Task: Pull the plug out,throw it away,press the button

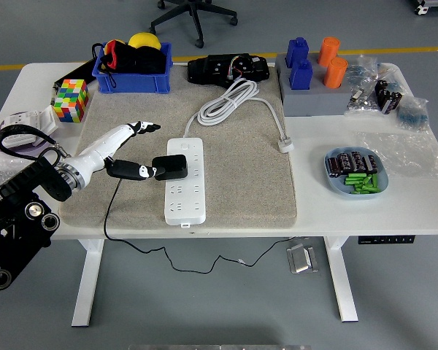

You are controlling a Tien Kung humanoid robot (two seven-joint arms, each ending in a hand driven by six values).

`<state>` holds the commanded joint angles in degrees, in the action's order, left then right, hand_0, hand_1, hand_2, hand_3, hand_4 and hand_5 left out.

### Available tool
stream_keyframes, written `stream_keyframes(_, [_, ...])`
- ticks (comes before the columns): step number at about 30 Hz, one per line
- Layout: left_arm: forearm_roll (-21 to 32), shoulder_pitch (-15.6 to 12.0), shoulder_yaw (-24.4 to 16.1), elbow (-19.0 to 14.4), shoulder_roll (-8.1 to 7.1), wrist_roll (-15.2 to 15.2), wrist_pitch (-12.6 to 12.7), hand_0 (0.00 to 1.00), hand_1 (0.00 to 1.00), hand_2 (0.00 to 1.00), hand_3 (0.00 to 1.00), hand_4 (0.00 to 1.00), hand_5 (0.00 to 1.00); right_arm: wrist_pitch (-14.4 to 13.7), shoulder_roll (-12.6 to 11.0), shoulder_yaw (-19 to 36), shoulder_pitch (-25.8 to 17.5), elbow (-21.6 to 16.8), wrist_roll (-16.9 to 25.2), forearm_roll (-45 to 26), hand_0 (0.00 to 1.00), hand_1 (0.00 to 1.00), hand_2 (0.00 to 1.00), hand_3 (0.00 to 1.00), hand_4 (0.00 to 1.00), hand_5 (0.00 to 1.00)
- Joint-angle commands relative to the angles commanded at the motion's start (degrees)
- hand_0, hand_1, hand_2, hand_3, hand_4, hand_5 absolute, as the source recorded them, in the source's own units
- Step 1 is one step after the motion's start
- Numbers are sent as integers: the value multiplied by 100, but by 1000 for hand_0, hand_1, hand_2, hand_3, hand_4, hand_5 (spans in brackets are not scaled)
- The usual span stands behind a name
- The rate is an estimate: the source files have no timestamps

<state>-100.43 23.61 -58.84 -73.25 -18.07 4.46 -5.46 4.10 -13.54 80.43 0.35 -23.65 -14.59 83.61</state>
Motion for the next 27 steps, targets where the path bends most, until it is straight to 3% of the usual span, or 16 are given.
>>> stream_keyframes(2, [-34, 36, 55, 49, 24, 1, 40, 897, 910, 887, 902, 998, 324, 1, 5, -7, 0, -5, 1, -5, 767, 729, 724, 713, 883, 658])
stream_keyframes(3, [-72, 82, 118, 108, 46, 1, 95, 853, 856, 831, 882, 994, 79, 1, 10, -12, 1, -6, 2, -10, 767, 729, 724, 713, 883, 658])
stream_keyframes(8, [-103, 252, 316, 325, 113, -4, 230, 853, 856, 831, 882, 994, 79, 0, 15, -9, -15, 8, -1, -5, 767, 729, 724, 713, 883, 658])
stream_keyframes(9, [-63, 291, 363, 380, 130, -24, 255, 830, 786, 759, 852, 986, 79, 1, 14, -8, -20, 12, -2, -4, 767, 729, 724, 713, 883, 658])
stream_keyframes(14, [20, 498, 597, 638, 236, -49, 304, 830, 786, 759, 852, 986, 79, -1, 7, -14, -23, 12, -1, -11, 767, 729, 724, 713, 883, 658])
stream_keyframes(15, [31, 550, 654, 704, 265, -50, 312, 802, 738, 702, 815, 980, 67, 1, 7, -19, -18, 9, -1, -13, 767, 729, 724, 713, 883, 658])
stream_keyframes(26, [183, 962, 999, 1229, 463, -94, 477, 785, 704, 669, 794, 963, 67, -1, 11, -12, -10, 16, -2, -18, 767, 729, 724, 713, 883, 658])
stream_keyframes(27, [160, 991, 1015, 1276, 477, -65, 461, 753, 672, 647, 740, 943, 63, 0, 9, -14, -10, 17, -2, -16, 767, 729, 724, 713, 883, 658])
